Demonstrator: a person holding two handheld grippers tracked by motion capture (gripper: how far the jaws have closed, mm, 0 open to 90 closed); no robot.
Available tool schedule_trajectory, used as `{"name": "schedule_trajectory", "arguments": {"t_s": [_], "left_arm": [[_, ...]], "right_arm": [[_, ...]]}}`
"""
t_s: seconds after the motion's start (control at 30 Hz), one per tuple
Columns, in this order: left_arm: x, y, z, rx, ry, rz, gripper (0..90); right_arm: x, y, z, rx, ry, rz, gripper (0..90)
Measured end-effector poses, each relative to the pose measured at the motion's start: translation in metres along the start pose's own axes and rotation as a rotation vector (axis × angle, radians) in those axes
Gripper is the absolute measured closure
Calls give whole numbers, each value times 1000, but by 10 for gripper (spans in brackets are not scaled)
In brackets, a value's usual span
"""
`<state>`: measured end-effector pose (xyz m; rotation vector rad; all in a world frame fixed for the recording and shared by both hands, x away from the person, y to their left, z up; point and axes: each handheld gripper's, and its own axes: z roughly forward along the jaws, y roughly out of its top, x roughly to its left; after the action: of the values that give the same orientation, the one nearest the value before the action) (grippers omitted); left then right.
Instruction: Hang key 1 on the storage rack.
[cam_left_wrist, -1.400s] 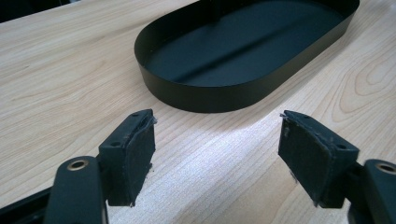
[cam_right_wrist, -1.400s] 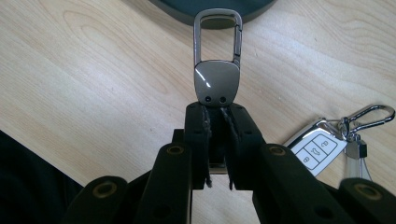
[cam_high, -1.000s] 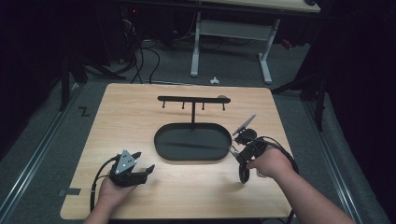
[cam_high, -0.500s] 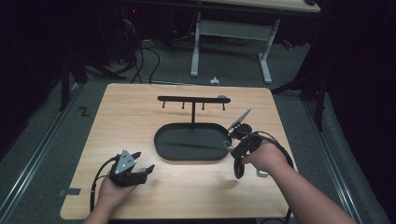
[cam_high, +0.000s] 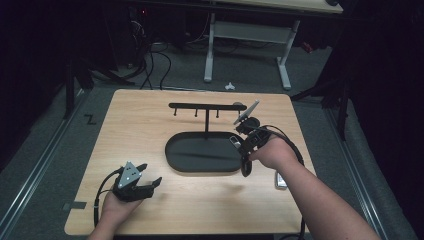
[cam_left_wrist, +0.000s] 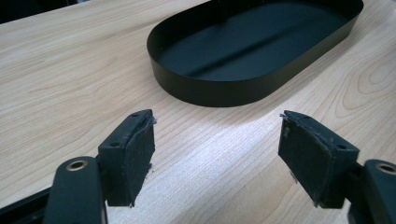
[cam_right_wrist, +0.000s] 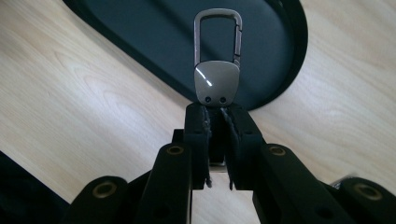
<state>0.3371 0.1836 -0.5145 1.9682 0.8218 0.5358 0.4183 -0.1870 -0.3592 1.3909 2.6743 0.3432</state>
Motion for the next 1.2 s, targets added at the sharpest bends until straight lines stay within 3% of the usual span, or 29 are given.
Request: {"name": "schedule_trajectory", "arguments": {"t_s": [0.3,0.77,0.8,1.2], "left_arm": [[0,0,-1,-7,0,-5,273],[1,0,-1,-7,-1,-3,273],[1,0,-1,-6,-2,-1,273],[2,0,-2,-6,-4,-4,273]], "right_arm": [[6,24,-12,-42,9,-4,804],[11,53,-27,-77,-15,-1,804],[11,57,-28,-90,-10,-23,804],[14,67,-27,-93,-13,-17,804]]}}
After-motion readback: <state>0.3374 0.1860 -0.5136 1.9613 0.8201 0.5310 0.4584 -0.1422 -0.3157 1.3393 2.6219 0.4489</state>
